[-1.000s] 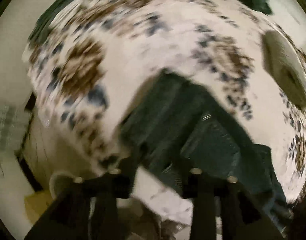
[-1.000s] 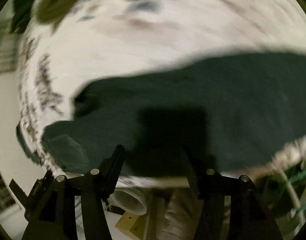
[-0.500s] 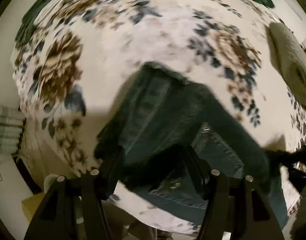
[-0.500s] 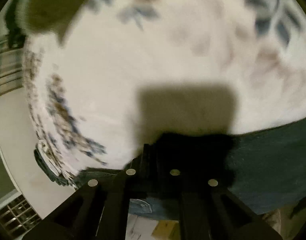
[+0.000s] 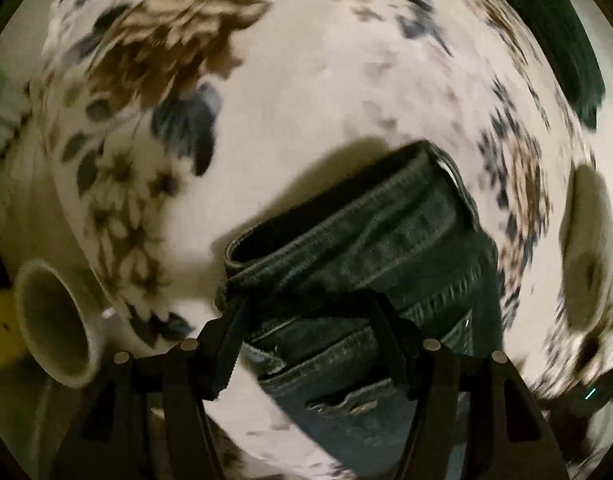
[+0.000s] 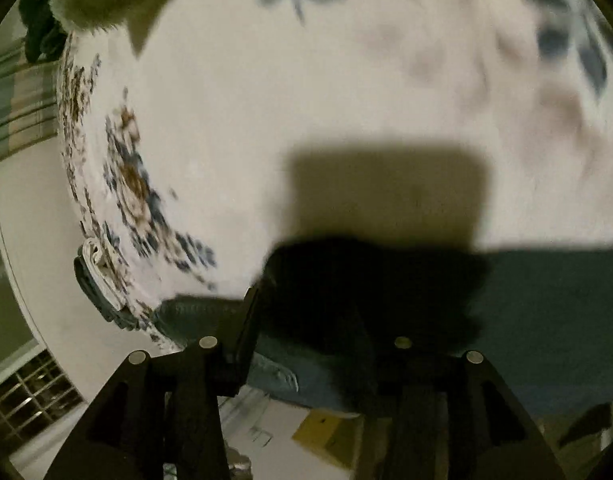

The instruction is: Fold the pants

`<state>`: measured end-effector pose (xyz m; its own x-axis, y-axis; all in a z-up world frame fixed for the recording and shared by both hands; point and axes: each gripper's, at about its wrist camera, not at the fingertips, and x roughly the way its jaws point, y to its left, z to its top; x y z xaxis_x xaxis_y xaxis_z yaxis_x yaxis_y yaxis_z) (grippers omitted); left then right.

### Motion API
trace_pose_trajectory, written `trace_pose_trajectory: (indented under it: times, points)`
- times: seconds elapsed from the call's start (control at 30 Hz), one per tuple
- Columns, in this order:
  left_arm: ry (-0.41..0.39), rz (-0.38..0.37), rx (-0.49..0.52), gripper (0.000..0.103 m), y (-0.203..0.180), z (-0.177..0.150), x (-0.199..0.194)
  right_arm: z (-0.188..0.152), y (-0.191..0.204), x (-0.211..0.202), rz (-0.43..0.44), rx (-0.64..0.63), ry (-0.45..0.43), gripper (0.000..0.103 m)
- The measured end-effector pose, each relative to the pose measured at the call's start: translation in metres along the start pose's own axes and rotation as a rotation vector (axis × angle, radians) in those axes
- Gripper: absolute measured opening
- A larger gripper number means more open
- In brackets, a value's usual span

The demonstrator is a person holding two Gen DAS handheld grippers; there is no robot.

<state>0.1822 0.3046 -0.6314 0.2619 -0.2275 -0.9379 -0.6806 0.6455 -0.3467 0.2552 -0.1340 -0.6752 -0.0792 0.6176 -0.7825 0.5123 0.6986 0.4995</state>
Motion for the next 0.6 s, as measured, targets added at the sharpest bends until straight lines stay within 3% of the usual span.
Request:
trace_pose_trajectory:
  times: [0.17, 0.23, 0.33, 0.43, 0.47, 0.57, 0.6]
  points:
    - [0.013, -0.061, -0.071, 0.059, 0.018, -0.007, -0.029, -0.022, -0.011, 0.006, 0.026, 0.035, 0.016, 0.047]
    - [0.011, -0.068, -0.093, 0.059, 0.030, -0.010, -0.031, -0.027, -0.002, 0.015, 0.021, 0.017, 0.018, 0.055]
    - [0.044, -0.082, -0.139, 0.059, 0.038, -0.013, -0.010, -0.029, 0.006, 0.024, 0.012, 0.008, 0.017, 0.068]
    - [0.077, -0.106, -0.156, 0.059, 0.033, -0.009, 0.018, -0.027, 0.009, 0.024, -0.003, 0.012, 0.011, 0.072]
    - [0.044, -0.097, -0.140, 0.054, 0.028, -0.009, 0.018, -0.027, 0.012, 0.025, -0.011, 0.009, 0.008, 0.072]
    - [-0.019, -0.093, -0.057, 0.025, 0.017, -0.016, 0.007, -0.024, 0.017, 0.023, -0.032, -0.005, -0.004, 0.072]
    - [-0.041, -0.098, -0.037, 0.022, 0.016, -0.020, 0.000, -0.023, 0.018, 0.023, -0.035, -0.005, -0.008, 0.072]
